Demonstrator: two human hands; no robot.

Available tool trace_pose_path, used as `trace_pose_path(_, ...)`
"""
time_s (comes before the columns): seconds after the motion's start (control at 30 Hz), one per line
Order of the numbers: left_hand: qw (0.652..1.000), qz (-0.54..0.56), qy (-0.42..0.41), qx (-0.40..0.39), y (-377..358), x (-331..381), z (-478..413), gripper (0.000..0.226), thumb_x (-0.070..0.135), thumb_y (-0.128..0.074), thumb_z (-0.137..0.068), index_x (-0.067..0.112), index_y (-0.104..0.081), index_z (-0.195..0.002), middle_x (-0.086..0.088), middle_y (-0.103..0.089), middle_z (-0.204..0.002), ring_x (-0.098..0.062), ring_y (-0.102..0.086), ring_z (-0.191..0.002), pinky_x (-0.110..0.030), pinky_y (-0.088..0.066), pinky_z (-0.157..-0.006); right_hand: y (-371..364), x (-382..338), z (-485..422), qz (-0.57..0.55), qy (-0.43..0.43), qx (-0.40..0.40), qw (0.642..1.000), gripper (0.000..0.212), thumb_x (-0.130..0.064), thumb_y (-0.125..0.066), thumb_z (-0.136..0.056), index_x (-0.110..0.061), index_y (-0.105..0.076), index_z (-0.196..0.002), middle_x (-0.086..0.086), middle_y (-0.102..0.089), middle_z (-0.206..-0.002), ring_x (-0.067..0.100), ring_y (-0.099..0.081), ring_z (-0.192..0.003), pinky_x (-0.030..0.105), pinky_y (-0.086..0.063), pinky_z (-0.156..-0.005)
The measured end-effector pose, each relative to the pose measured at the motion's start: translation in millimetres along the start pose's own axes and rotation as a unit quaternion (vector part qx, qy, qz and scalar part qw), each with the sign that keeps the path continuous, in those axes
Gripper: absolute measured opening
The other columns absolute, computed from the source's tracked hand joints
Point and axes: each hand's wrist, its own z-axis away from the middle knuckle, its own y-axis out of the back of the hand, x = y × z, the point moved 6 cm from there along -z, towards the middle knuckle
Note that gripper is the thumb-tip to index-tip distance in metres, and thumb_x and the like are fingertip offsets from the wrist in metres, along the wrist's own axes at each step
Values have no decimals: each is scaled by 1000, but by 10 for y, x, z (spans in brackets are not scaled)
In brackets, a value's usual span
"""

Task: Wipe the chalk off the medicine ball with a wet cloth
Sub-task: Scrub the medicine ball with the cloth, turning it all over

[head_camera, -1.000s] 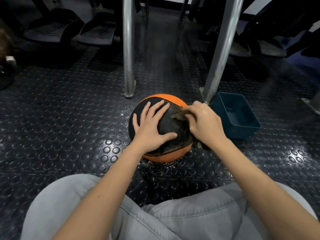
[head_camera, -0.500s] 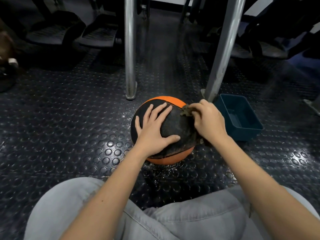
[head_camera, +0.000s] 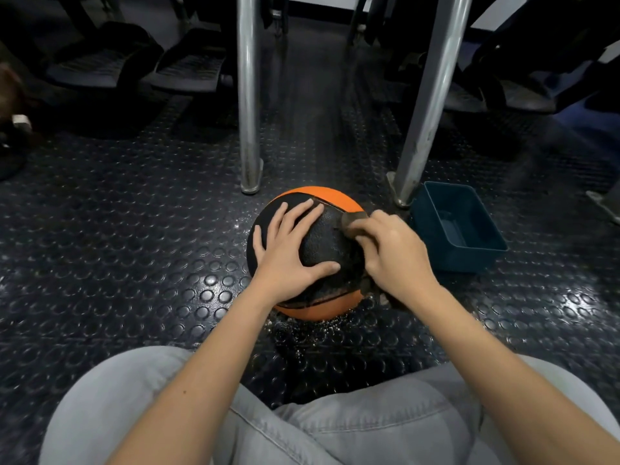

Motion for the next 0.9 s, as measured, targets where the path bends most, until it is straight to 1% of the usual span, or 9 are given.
trace_pose_path(0.07, 1000, 9, -7, 3, 15, -30, 26, 86, 61, -69, -66, 56, -17, -134, 45, -7, -136, 5, 5, -140, -47, 11, -113, -6, -43, 35, 6, 29, -28, 999, 22, -9, -56, -89, -17, -66, -106, 1, -59, -99, 24, -52, -96, 39, -49, -70)
trace_pose_path(0.13, 1000, 11, -14, 1, 20, -20, 51, 85, 61, -65, -63, 57, -16, -133, 47, -5, -135, 5, 5, -140, -45, 12, -112, -9, 149, -125, 34, -19, -39, 998, 25, -13, -51, -92, -20, -63, -113, 0, -57, -105, 21, -50, -103, 40, -49, -76)
trace_pose_path(0.23, 1000, 1, -23, -4, -14, 31, 62, 88, 55, -73, -69, 53, -19, -138, 41, -8, -139, 6, 6, -140, -44, 13, -113, 1, 363, -218, 64, -90, -36, 993, 26, -14, -48, -94, -21, -62, -116, 0, -56, -108, 23, -50, -106, 39, -48, -78)
trace_pose_path(0.43, 1000, 8, -13, -1, -4, 1, 59, 86, 61, -61, -62, 56, -16, -135, 45, -5, -136, 12, 9, -134, -42, 13, -112, 2, -96, -9, -2, 43, -18, 999, 22, -8, -57, -88, -18, -67, -104, 0, -61, -98, 26, -54, -93, 41, -52, -70)
trace_pose_path(0.53, 1000, 1, -13, -9, -11, 39, 62, 89, 56, -73, -69, 53, -16, -137, 42, -6, -138, 7, 8, -139, -43, 14, -113, -38, 220, -212, 3, -58, -20, 998, 25, -14, -50, -93, -22, -63, -113, 0, -57, -103, 23, -51, -104, 41, -48, -79)
trace_pose_path(0.63, 1000, -13, -14, -5, -34, 73, 33, 87, 50, -74, -73, 51, -18, -140, 39, -7, -139, 4, 7, -141, -44, 13, -113, -56, 465, -265, 4, -133, -17, 991, 26, -16, -48, -96, -21, -61, -116, 1, -57, -108, 24, -50, -109, 40, -45, -82)
trace_pose_path(0.7, 1000, -13, -9, -3, -44, 51, 28, 88, 54, -73, -72, 52, -17, -139, 40, -7, -139, 5, 6, -140, -45, 13, -113, -48, 338, -204, 8, -107, -2, 994, 25, -15, -49, -95, -22, -62, -115, 1, -56, -107, 24, -49, -106, 39, -45, -79)
trace_pose_path(0.8, 1000, 2, -5, 3, -27, 11, 37, 87, 62, -63, -63, 57, -14, -134, 42, -7, -138, 10, 6, -137, -44, 12, -112, -41, -15, -66, -3, 14, 25, 1000, 25, -10, -52, -92, -21, -65, -110, 3, -56, -100, 24, -50, -95, 37, -47, -66)
trace_pose_path(0.9, 1000, 11, 3, 1, -16, 2, 44, 84, 63, -59, -62, 59, -13, -132, 42, -7, -138, 13, 8, -134, -45, 11, -113, -112, 355, -107, 17, -68, -13, 997, 29, -12, -47, -95, -24, -63, -117, 3, -54, -104, 22, -46, -102, 39, -47, -71)
